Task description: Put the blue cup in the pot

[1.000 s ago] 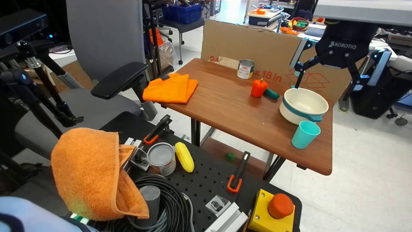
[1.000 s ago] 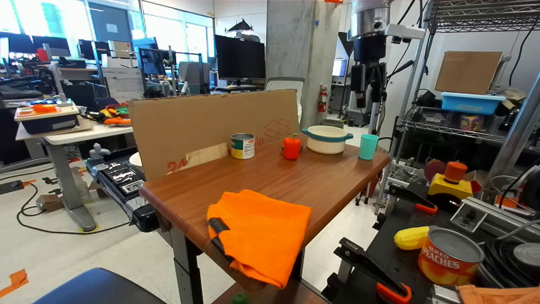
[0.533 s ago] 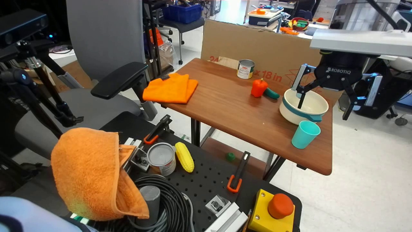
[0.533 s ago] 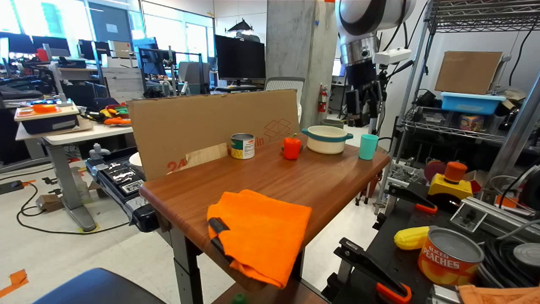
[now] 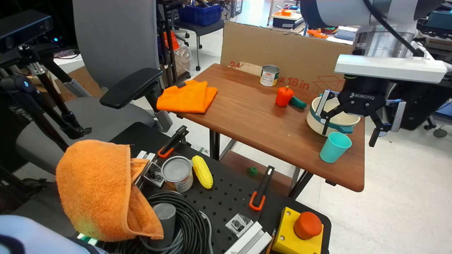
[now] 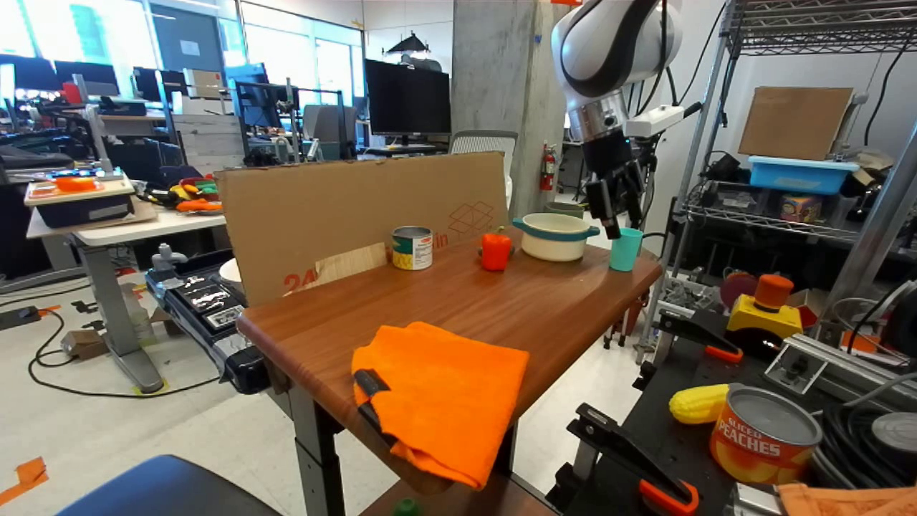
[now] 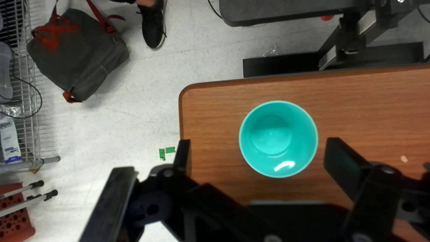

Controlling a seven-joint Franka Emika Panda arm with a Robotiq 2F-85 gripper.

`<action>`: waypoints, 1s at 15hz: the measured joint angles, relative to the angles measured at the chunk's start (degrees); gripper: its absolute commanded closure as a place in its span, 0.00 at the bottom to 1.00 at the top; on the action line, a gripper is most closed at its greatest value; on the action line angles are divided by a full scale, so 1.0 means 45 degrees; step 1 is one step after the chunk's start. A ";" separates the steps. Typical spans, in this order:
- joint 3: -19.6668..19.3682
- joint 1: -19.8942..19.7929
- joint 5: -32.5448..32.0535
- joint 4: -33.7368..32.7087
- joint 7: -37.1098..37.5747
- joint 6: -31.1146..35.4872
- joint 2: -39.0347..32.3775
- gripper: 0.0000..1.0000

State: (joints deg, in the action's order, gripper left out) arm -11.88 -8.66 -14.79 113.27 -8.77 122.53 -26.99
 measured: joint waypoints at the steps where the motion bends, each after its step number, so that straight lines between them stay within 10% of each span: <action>1: 0.0022 0.0010 -0.0084 -0.0100 0.0000 -0.0193 -0.0113 0.02; 2: 0.0054 0.0019 -0.0160 -0.0194 -0.0002 -0.0430 -0.0210 0.26; 9: 0.0281 0.0066 -0.0447 -0.0690 -0.0030 -0.1550 -0.0634 0.69; 15: 0.0373 0.0065 -0.0448 -0.1150 -0.0108 -0.2146 -0.0833 0.84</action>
State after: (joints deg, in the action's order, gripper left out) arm -10.20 -8.37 -16.81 108.10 -9.26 112.88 -30.73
